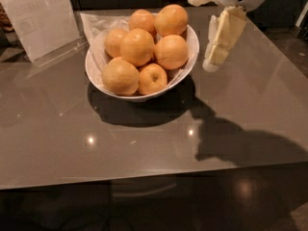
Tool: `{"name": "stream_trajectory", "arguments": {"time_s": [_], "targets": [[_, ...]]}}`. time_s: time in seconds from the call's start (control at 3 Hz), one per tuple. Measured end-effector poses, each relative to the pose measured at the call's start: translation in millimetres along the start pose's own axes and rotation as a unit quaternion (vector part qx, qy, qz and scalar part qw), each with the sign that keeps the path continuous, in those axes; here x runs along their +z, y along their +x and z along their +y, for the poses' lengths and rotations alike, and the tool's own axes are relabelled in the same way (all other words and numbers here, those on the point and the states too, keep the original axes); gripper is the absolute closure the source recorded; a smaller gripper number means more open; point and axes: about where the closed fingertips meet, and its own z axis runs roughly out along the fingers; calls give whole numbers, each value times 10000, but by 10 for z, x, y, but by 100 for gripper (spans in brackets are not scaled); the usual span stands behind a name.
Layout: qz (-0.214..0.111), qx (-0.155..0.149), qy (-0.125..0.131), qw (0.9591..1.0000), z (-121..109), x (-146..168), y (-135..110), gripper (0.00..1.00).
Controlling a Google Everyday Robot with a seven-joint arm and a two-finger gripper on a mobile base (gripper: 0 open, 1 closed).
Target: Pick orange from white bowl
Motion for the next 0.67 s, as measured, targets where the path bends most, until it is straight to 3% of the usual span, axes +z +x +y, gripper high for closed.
{"name": "stream_trajectory", "arguments": {"time_s": [0.33,0.67], "targets": [[-155,-155,140,9997,-165,-35,-181,0],[-83,-109,271,9995,-270,-50,-60,0]]}}
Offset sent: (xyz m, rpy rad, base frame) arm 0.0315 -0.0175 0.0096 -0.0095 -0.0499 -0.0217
